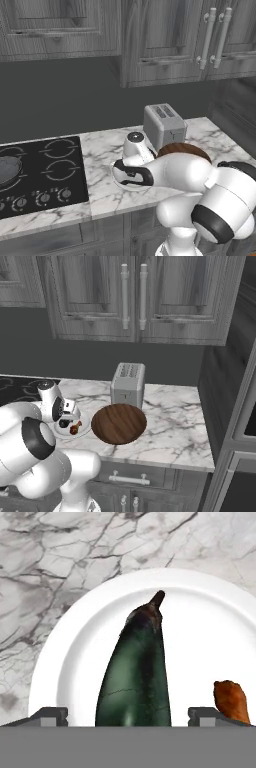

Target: Place the chicken drumstick on the plate and place the eggplant on the same plate.

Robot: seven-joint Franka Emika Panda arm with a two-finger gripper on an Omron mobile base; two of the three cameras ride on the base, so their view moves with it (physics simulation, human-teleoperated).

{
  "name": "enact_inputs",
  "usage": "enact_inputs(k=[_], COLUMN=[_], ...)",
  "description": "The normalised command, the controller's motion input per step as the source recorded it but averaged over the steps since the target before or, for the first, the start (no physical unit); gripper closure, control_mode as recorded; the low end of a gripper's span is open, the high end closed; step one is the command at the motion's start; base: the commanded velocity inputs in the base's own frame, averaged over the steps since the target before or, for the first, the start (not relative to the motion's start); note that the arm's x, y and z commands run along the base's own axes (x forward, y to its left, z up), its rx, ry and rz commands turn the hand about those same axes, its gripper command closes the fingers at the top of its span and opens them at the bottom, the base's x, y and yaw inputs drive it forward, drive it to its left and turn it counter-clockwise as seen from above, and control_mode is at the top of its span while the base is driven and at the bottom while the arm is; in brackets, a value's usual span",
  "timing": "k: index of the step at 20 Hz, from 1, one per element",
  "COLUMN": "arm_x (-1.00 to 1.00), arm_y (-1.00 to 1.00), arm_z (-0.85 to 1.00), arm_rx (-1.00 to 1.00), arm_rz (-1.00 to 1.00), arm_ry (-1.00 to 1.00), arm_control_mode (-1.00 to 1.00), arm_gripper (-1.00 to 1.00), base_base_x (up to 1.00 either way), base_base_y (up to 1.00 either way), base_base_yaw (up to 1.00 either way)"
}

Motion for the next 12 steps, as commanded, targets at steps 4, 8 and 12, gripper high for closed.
enact_inputs(k=[4, 8, 12], arm_x=[0.00, -0.04, -0.31], arm_y=[0.00, 0.00, -0.04], arm_z=[0.27, 0.55, 0.56], arm_rx=[0.00, 0.00, 0.00], arm_rz=[0.00, 0.00, 0.00], arm_ry=[0.00, 0.00, 0.00], arm_control_mode=[-1.00, -1.00, -1.00], arm_gripper=[-1.00, -1.00, -1.00], base_base_x=[0.00, 0.00, 0.00], base_base_y=[0.00, 0.00, 0.00], base_base_yaw=[0.00, 0.00, 0.00])
